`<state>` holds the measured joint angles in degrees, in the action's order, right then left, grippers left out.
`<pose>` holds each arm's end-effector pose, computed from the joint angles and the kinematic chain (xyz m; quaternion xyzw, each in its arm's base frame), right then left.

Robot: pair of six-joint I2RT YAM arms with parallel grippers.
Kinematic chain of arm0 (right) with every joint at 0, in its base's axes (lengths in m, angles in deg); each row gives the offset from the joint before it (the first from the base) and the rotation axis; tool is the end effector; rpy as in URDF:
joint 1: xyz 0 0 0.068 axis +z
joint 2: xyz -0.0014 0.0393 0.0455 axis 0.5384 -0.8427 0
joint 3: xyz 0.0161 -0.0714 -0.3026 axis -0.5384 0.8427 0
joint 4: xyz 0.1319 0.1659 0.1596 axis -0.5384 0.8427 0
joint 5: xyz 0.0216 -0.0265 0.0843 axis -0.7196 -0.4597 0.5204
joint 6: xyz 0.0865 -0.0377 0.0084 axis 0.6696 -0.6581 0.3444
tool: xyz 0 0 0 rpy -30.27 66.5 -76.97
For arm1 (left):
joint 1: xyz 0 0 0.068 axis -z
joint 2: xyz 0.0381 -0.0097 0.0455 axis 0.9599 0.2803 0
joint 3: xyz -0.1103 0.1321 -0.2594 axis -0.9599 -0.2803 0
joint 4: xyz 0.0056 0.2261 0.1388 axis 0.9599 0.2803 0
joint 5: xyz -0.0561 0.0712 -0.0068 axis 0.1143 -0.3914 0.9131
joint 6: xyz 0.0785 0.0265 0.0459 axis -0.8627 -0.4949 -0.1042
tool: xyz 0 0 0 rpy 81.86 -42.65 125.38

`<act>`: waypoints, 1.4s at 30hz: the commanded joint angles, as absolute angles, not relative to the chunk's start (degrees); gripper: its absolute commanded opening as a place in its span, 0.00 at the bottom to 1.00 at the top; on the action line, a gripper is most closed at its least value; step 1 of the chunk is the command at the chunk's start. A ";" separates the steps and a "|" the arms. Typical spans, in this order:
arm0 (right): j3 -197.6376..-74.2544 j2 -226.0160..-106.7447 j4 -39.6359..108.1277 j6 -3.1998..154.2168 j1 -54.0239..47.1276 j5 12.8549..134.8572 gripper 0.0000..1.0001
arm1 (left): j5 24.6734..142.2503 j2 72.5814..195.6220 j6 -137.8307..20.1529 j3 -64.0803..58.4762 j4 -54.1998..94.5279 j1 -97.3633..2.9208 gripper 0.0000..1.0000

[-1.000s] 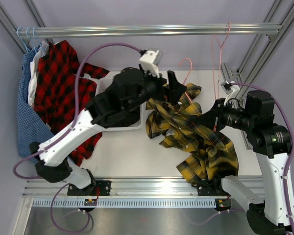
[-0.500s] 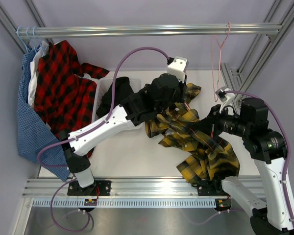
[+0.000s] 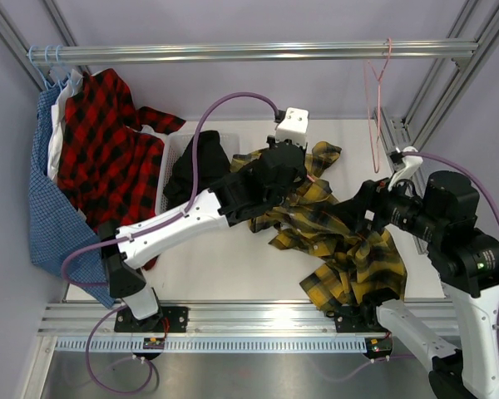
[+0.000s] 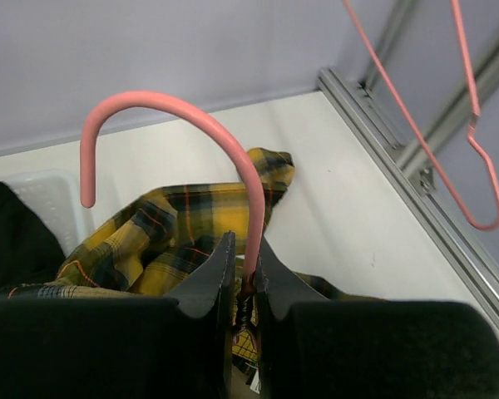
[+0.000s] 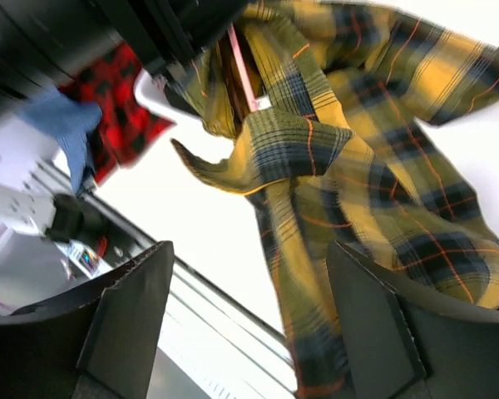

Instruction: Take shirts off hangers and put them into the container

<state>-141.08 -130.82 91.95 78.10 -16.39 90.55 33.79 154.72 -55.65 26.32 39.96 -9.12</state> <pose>0.1016 0.0661 0.4633 -0.1643 0.8071 0.2909 0.4868 0.2352 -0.3637 0.4683 0.1064 0.7546 -0.1621 0.6269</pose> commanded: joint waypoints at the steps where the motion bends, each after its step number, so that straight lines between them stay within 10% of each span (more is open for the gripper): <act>1: -145.65 -131.61 91.67 87.02 -15.88 87.65 0.83 | 23.27 156.77 -56.36 30.40 33.16 -9.12 0.00; 24: -132.57 -142.25 75.05 105.69 -15.87 82.05 0.73 | 16.93 161.18 -52.32 32.35 30.97 -9.21 0.00; 29: -132.47 -142.78 73.20 106.05 -15.88 80.54 0.49 | 16.84 160.56 -50.99 31.20 31.14 -9.21 0.00; 33: -135.00 -141.64 76.78 103.25 -15.88 77.13 0.00 | 15.61 160.21 -51.26 30.85 31.32 -10.08 0.00; 42: -145.38 -136.02 94.97 95.86 -15.88 60.80 0.00 | 16.75 157.84 -45.29 29.80 38.87 -16.49 0.00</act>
